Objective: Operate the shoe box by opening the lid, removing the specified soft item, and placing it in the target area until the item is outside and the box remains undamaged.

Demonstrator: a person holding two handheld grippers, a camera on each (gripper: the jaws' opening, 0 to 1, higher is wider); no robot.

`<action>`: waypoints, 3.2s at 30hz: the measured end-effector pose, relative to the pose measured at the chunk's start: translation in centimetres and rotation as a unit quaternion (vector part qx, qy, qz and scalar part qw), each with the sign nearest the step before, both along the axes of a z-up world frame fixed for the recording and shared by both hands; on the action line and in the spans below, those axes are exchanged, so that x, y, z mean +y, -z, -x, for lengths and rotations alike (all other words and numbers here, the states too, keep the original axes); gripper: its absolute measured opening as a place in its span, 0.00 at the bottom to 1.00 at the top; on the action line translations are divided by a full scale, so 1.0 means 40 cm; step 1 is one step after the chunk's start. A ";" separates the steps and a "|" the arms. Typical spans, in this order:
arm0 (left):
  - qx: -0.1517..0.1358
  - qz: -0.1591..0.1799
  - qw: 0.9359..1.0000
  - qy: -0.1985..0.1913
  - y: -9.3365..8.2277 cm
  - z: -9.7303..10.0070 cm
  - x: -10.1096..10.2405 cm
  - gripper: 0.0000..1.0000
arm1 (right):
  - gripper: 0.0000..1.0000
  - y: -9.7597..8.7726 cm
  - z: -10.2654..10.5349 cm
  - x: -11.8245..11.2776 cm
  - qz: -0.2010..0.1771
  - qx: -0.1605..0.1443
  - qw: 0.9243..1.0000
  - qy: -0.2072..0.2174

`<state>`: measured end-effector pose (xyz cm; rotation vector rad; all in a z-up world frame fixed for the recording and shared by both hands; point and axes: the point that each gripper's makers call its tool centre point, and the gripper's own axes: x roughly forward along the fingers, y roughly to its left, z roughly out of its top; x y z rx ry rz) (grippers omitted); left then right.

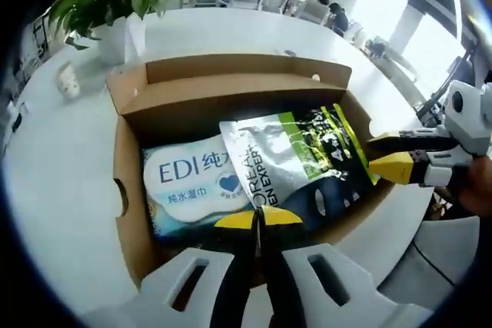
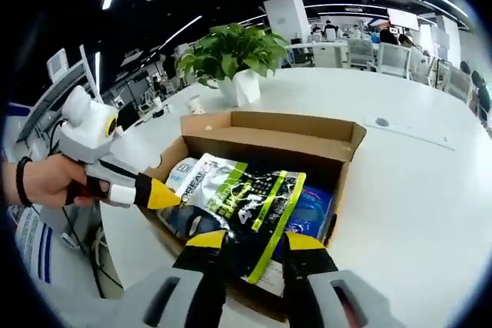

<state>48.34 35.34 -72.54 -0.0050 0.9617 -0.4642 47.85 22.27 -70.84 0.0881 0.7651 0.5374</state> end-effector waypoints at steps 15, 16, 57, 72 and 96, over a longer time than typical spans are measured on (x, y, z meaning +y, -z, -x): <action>-0.003 0.003 1.000 0.005 0.000 0.010 0.011 0.01 | 0.05 0.018 -0.005 -0.014 -0.036 0.047 0.998 0.034; -0.002 0.003 1.000 0.006 0.000 0.011 0.010 0.01 | 0.04 0.016 -0.002 -0.015 -0.040 0.047 0.997 0.036; -0.004 0.019 1.000 0.017 -0.007 0.024 -0.007 0.01 | 0.00 0.012 -0.018 -0.022 -0.074 0.080 0.991 0.073; -0.044 0.047 0.998 0.028 -0.087 0.039 -0.053 0.01 | 0.00 -0.065 0.019 -0.064 -0.111 0.041 0.989 0.086; -0.059 0.092 0.989 0.096 -0.149 0.106 -0.298 0.01 | 0.00 -0.113 0.090 -0.305 -0.122 0.014 0.979 0.163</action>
